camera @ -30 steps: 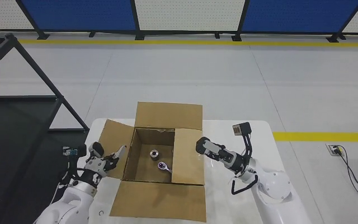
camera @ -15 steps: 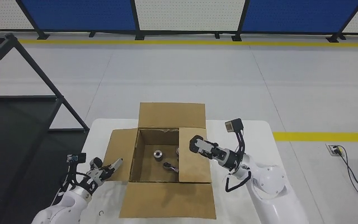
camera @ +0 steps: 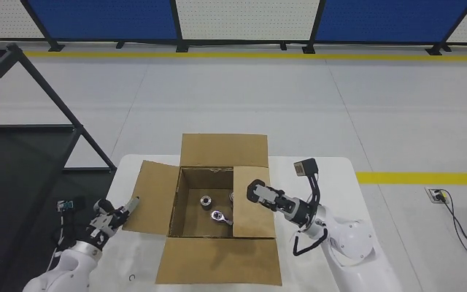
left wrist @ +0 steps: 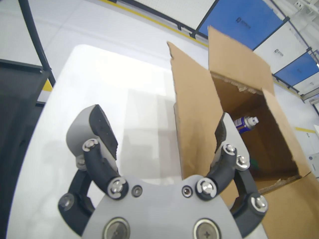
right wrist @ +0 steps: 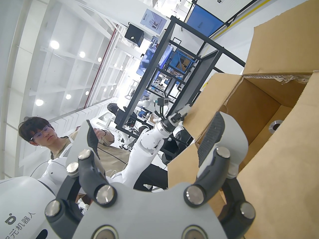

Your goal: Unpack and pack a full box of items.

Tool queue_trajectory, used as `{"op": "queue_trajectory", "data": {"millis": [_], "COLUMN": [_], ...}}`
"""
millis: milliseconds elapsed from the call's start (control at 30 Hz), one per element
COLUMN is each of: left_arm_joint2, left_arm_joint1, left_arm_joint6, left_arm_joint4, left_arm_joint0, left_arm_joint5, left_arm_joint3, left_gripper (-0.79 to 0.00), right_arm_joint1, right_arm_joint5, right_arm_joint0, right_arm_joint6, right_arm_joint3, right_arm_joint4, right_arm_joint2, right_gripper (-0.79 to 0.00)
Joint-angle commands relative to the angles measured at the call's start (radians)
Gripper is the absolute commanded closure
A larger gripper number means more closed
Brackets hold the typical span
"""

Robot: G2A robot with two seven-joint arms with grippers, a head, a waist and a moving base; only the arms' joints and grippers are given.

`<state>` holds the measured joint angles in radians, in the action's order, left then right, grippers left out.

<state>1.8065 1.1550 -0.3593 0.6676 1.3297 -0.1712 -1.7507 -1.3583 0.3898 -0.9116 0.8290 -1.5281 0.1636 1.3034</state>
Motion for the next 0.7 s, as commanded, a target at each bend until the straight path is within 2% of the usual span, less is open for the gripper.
{"op": "queue_trajectory", "data": {"millis": [0,167,300,400,467,667], "left_arm_joint2": [0.052,0.143,0.145,0.098,0.063,-0.127], "left_arm_joint1": [-0.005,-0.017,-0.025,-0.032,-0.038,-0.044], "left_arm_joint6": [-0.019,-0.077,-0.193,-0.348,-0.415,-0.627], "left_arm_joint4": [-0.042,-0.105,-0.2,-0.327,-0.349,-0.506], "left_arm_joint0": [-0.011,-0.042,-0.077,-0.117,-0.156,-0.273], "left_arm_joint5": [0.007,0.011,0.039,0.047,0.062,0.096], "left_arm_joint3": [-0.043,-0.179,-0.279,-0.31,-0.311,-0.196], "left_gripper": [-0.785,-0.785,-0.785,-0.785,-0.785,-0.785], "right_arm_joint1": [0.002,0.009,0.018,0.026,0.032,0.053], "right_arm_joint5": [0.0,-0.001,-0.008,-0.025,-0.03,-0.017], "right_arm_joint0": [-0.002,-0.004,-0.014,-0.033,-0.059,-0.183], "right_arm_joint6": [0.002,0.015,0.031,0.037,0.037,0.017], "right_arm_joint3": [-0.003,-0.004,-0.015,-0.034,-0.058,-0.162], "right_arm_joint4": [0.001,-0.004,-0.031,-0.069,-0.089,-0.152], "right_arm_joint2": [0.002,0.006,0.018,0.031,0.043,0.109], "right_gripper": [-0.785,-0.785,-0.785,-0.785,-0.785,-0.785]}}
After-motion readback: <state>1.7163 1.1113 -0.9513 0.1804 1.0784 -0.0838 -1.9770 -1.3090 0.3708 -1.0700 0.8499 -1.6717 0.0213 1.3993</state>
